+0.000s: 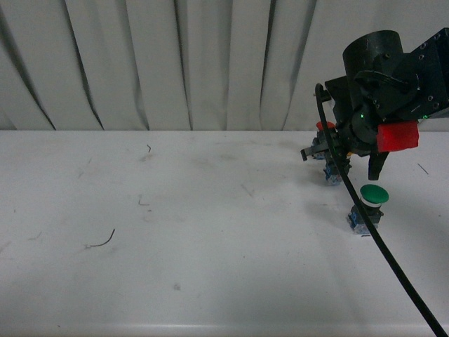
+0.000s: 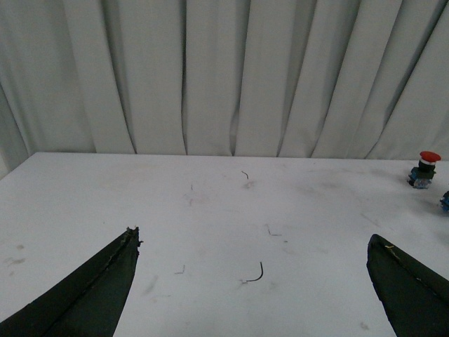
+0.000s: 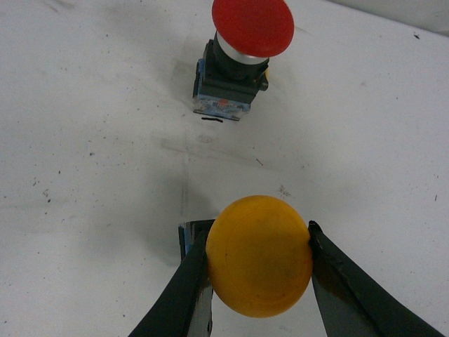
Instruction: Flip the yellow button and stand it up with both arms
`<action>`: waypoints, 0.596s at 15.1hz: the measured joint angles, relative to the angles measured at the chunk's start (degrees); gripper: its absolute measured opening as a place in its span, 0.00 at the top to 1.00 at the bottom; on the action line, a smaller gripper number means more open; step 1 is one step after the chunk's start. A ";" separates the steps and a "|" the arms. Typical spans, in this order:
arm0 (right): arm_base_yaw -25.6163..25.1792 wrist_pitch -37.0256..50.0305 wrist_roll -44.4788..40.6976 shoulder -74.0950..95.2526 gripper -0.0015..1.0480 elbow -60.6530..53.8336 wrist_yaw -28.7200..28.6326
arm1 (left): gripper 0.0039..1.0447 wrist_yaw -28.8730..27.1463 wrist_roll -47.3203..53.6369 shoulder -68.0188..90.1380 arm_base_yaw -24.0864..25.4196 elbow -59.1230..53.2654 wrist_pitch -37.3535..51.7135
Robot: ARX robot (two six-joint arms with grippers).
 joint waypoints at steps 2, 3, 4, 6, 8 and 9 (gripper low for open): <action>0.33 0.15 0.13 0.55 0.66 0.00 0.13 | 0.06 0.00 -0.02 0.00 0.00 0.00 0.00; 0.35 0.13 0.20 0.55 0.66 0.00 0.13 | 0.06 0.00 0.00 0.00 0.00 0.00 0.00; 0.35 0.13 0.22 0.59 0.54 0.00 0.13 | 0.06 0.00 -0.02 0.00 0.00 0.00 0.00; 0.31 0.09 0.24 0.61 0.44 0.07 0.13 | 0.06 0.00 -0.02 0.00 0.00 0.00 0.00; 0.31 0.11 0.24 0.61 0.15 0.24 0.13 | 0.06 0.00 -0.02 0.00 0.00 0.00 0.00; 0.28 0.37 0.28 0.61 0.05 0.28 0.07 | 0.06 0.00 -0.02 0.00 0.00 0.00 0.00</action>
